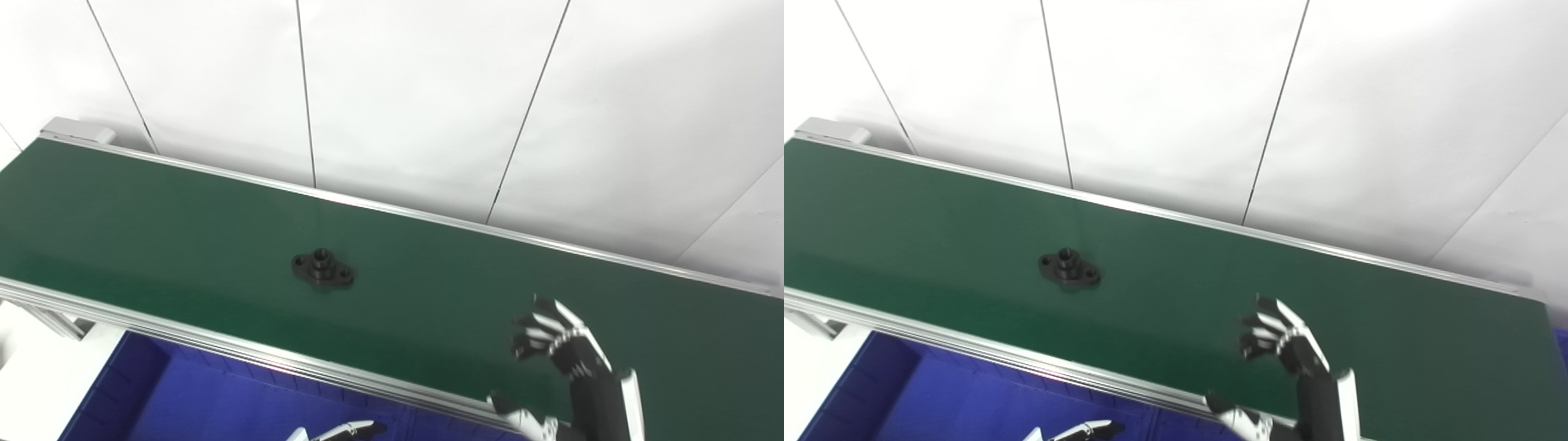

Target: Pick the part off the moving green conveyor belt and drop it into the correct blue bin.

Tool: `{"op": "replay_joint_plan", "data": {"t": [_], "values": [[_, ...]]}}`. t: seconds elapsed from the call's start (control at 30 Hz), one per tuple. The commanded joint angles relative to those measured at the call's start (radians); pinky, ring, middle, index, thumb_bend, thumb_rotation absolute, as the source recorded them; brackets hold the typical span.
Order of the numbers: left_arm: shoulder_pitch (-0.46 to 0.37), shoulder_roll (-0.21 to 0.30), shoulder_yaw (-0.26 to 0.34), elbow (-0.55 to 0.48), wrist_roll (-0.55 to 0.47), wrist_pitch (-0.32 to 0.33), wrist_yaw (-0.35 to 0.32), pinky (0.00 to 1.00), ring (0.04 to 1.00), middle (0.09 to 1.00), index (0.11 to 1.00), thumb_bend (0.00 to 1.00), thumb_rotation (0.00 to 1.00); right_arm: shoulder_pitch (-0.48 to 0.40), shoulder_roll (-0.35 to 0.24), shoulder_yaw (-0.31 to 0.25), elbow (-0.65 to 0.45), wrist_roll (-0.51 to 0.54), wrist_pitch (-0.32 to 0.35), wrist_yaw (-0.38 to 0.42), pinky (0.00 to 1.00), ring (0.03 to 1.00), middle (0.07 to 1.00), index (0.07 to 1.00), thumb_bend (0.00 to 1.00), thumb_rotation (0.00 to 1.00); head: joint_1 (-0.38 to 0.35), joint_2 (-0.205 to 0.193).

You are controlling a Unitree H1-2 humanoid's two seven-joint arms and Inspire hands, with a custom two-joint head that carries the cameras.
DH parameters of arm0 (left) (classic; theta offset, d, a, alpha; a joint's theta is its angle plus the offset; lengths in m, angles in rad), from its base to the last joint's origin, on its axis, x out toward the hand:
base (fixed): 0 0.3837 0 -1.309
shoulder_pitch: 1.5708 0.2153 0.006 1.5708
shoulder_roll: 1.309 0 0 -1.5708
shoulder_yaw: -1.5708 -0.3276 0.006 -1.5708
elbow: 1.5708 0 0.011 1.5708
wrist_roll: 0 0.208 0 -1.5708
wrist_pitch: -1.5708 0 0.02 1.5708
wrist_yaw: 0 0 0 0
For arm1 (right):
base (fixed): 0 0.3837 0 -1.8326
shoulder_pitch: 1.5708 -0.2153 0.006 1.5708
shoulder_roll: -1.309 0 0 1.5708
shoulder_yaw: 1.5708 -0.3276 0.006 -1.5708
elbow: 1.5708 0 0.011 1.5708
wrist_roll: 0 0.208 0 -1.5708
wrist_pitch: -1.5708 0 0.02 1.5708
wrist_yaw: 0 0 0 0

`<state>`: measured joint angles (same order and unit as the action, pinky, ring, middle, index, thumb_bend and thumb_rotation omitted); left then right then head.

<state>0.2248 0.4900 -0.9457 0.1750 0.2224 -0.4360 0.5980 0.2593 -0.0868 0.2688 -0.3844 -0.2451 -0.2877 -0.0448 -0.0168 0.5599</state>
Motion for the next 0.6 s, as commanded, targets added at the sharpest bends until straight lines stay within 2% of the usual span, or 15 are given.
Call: {"op": "replay_joint_plan", "data": {"t": [0.0,0.1,0.37,0.57], "values": [[-0.008,0.024,0.004,-0.032,0.000,-0.034,0.023,0.73,0.809,0.843,0.832,0.73,0.69,-0.040,0.015,-0.007,-0.047,-0.028,0.053,0.030,0.55,0.658,0.753,0.806,0.75,0.40,-0.065,0.012],[-0.011,0.035,0.000,-0.037,0.001,-0.034,0.035,0.73,0.811,0.846,0.828,0.73,0.69,-0.081,0.019,-0.013,-0.065,-0.085,0.108,0.055,0.55,0.667,0.766,0.805,0.74,0.38,-0.116,0.028],[-0.011,0.062,-0.003,-0.062,-0.003,-0.034,0.028,0.74,0.823,0.865,0.847,0.74,0.71,-0.203,0.028,-0.009,-0.112,-0.193,0.290,0.150,0.58,0.687,0.776,0.822,0.72,0.31,-0.157,0.069],[-0.021,0.072,0.003,-0.071,-0.023,-0.034,0.012,0.76,0.836,0.877,0.862,0.74,0.71,-0.305,0.043,0.003,-0.057,-0.262,0.358,0.186,0.59,0.690,0.777,0.808,0.72,0.23,-0.179,0.098]]}}
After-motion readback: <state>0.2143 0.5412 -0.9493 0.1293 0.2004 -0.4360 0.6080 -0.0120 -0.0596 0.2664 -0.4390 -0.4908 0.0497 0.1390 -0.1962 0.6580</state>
